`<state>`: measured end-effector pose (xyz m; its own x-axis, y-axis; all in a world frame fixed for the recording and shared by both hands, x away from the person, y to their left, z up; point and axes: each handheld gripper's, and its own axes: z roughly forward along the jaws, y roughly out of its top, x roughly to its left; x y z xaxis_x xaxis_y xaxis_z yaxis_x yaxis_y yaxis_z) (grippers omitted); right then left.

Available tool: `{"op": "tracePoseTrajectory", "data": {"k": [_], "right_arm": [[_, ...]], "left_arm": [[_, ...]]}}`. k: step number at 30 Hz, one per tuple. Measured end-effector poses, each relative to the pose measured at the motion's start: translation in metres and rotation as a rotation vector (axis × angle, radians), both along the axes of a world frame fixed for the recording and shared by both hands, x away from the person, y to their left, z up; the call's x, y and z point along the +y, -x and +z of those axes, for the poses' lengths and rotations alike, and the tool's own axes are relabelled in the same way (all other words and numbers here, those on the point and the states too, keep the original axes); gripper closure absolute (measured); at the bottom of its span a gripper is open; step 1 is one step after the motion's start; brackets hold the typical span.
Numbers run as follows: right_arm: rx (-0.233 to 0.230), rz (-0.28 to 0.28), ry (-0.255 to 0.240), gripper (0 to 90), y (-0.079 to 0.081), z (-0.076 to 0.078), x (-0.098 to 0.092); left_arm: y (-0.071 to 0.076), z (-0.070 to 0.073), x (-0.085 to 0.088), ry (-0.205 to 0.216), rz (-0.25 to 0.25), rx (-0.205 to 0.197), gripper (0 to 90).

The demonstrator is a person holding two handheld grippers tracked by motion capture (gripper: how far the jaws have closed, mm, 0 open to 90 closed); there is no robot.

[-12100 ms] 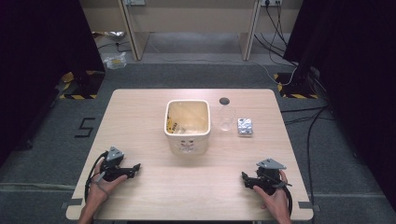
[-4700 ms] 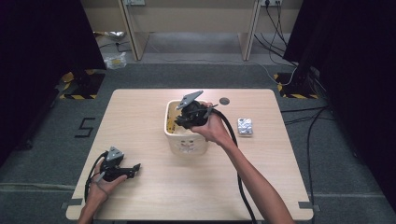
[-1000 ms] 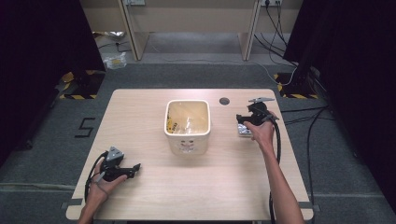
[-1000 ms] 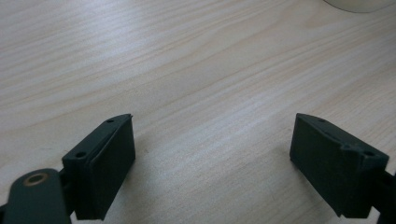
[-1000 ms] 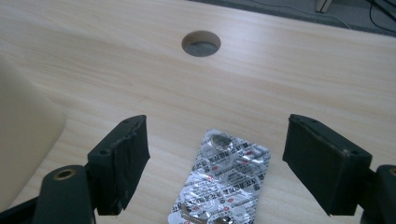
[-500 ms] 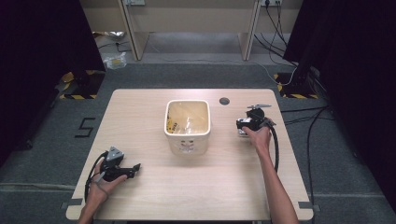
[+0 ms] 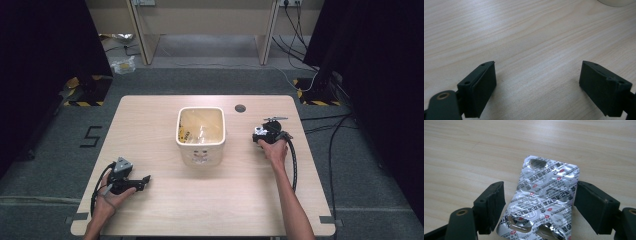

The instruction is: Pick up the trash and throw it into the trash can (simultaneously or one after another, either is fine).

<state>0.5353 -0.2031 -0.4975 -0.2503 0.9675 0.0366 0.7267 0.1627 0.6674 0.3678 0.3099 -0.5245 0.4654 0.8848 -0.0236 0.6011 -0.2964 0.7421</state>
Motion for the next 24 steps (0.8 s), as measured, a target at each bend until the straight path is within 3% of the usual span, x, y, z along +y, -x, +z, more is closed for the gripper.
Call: {"op": "tracePoseTrajectory", "data": {"k": [12,24], "right_arm": [[0.005,-0.008,0.013,33.5,-0.0005,-0.0052,0.0003],[-0.02,-0.021,0.003,34.0,0.0012,-0.0025,-0.0033]], "left_arm": [[0.0,0.0,0.0,0.0,0.0,0.0,13.4],[0.0,0.0,0.0,0.0,0.0,0.0,13.4]]}}
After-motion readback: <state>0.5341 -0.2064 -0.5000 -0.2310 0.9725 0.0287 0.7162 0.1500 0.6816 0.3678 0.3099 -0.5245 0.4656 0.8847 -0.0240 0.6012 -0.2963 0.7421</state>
